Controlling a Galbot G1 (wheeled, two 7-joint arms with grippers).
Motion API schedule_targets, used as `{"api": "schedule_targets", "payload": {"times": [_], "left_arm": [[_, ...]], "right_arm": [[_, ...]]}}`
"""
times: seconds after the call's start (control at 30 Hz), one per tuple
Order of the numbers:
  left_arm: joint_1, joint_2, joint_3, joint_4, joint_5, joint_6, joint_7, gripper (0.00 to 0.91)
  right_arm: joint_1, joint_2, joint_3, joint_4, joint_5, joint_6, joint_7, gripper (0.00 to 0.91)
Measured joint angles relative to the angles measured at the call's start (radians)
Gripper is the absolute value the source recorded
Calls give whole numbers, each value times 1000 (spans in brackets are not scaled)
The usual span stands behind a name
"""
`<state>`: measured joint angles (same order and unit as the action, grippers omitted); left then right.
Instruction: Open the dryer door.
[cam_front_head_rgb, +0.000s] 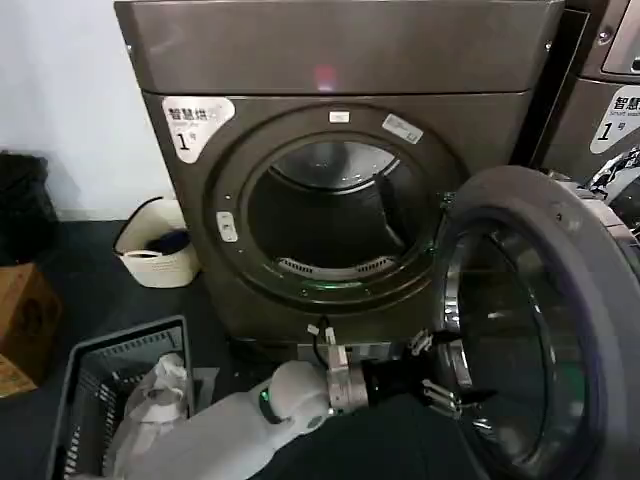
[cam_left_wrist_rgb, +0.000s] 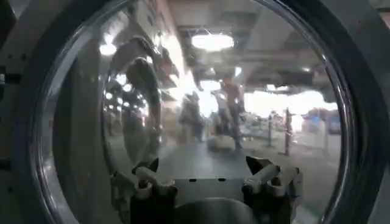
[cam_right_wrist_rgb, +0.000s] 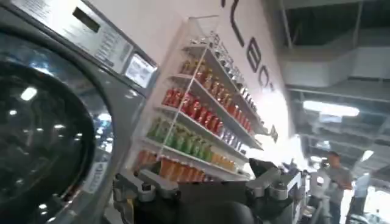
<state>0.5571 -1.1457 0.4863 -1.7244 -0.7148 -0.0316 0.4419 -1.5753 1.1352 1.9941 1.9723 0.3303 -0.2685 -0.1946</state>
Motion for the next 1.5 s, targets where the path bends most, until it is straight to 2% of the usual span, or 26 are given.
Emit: {"api": "schedule_targets", "payload": {"times": [0.3, 1.0, 1.5], "left_arm": [[-55, -52, 37, 63, 0, -4, -2, 907], [-142, -251, 78, 245, 36, -15, 2, 907], [-173, -341, 76, 330, 45, -22, 2, 907]], "right_arm": [[4, -19, 58, -23, -66, 10, 10, 907], [-35, -56, 193, -29, -64, -16, 14, 907], [-38, -62, 212, -34, -64, -11, 15, 907]]}}
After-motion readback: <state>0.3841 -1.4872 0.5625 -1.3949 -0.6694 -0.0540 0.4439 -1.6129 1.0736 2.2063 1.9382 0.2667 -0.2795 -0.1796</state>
